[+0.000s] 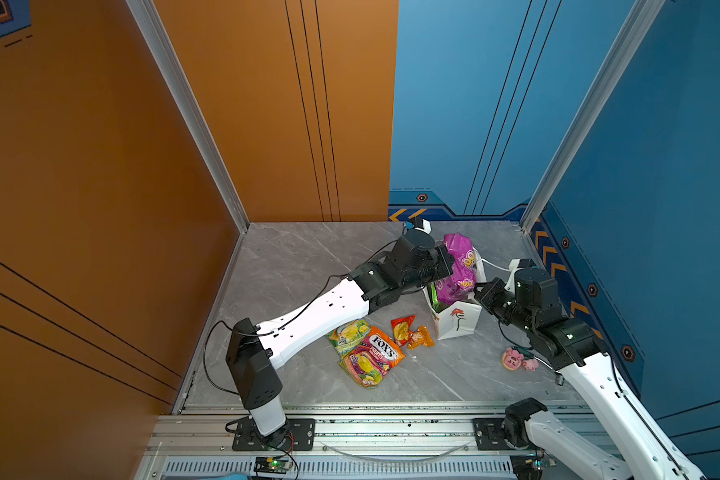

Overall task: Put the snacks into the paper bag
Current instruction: 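Lower the grape bag into the white bag's opening and open the left gripper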

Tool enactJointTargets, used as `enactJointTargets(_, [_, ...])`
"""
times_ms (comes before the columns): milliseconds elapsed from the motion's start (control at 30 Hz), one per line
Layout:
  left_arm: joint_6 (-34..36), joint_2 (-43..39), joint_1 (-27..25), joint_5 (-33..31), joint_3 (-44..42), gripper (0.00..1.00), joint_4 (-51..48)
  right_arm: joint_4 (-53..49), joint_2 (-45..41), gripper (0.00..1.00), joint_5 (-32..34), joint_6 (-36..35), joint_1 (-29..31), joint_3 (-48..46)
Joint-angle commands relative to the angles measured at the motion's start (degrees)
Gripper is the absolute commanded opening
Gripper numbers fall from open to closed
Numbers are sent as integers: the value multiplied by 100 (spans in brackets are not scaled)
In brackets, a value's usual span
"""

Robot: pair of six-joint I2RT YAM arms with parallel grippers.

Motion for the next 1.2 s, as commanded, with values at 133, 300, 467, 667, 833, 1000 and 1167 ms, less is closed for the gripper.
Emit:
enactJointTargets(133, [-101,-194,55,-112,-290,0,498,15,-103,0,154,-154,25,238])
enactJointTargets(300, [19,-166,55,-507,-177,0,-161,26,-120,0,157,-137,27,230])
enactJointTargets(467, [128,29,44,-706,187,0,-800,21,-103,0,168,-136,30,240])
enactJointTargets(667, [341,348,-5,-884,821,0,-1513,43,-61,0,158,-139,38,252])
enactJointTargets(833, [525,719,-84,-980,1457,0,-2027,59,-31,0,156,-137,60,233])
enactJointTargets(1000, [550,977,-108,-949,1763,1,-2209,59,-41,0,169,-138,62,231])
enactJointTargets(1167, [597,1131,-133,-927,2008,6,-2332,50,-49,0,188,-163,63,228])
